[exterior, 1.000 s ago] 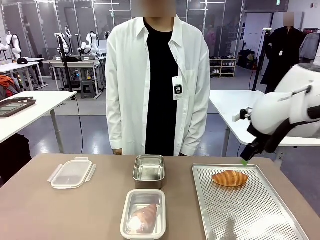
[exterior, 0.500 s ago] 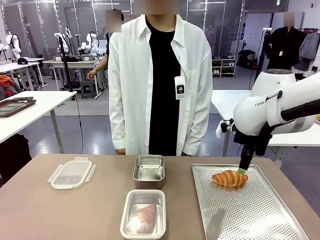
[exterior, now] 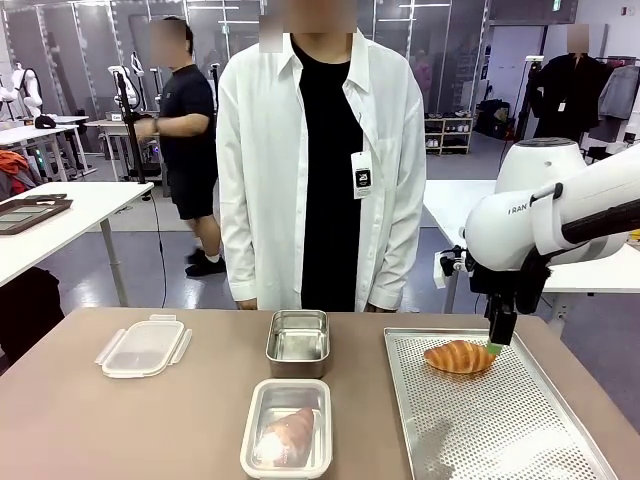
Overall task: Place the bread into the airtight container.
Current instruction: Pick up a Butter Roll and place it into an empty Airtight Container.
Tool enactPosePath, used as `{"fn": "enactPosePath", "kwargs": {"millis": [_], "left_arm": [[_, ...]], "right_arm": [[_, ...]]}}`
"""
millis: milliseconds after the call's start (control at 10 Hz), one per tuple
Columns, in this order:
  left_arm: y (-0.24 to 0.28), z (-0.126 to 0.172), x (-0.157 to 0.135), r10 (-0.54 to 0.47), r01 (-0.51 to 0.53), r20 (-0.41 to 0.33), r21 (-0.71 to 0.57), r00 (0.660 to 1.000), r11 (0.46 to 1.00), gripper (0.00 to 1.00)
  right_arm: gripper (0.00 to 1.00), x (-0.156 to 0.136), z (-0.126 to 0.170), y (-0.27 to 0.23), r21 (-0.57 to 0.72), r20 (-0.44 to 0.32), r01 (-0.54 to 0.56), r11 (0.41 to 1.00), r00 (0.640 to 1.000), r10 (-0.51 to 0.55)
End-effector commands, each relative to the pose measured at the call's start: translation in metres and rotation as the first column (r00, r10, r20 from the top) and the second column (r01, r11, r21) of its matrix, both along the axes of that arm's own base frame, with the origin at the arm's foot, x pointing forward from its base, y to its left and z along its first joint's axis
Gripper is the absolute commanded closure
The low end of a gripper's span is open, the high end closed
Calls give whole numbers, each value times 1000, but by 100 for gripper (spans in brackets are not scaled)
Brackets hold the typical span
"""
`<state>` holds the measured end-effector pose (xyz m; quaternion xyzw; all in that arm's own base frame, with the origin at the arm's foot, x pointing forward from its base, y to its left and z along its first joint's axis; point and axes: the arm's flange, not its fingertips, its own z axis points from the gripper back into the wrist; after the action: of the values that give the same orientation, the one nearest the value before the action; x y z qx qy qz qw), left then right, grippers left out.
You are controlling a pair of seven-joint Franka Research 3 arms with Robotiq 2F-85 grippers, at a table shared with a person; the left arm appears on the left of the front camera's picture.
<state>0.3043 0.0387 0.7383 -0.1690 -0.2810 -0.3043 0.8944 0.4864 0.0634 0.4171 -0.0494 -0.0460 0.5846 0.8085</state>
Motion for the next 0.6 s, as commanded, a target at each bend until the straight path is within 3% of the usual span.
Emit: {"fn": "enactPosePath", "kwargs": {"millis": [0,200,400,500], "left_arm": [[1,1,0,-24,24,4,2,1000,1000,0],[1,1,0,-24,24,4,2,1000,1000,0],[1,1,0,-24,24,4,2,1000,1000,0],[1,1,0,-24,24,4,2,1000,1000,0]], "right_arm": [[0,0,0,2,15,4,29,999,1000,-29],[0,0,0,-1,1,0,3,1000,1000,-3],[0,15,-15,0,-19,18,-196,980,980,197],[0,22,-22,3,-28,13,-233,972,972,234]]}}
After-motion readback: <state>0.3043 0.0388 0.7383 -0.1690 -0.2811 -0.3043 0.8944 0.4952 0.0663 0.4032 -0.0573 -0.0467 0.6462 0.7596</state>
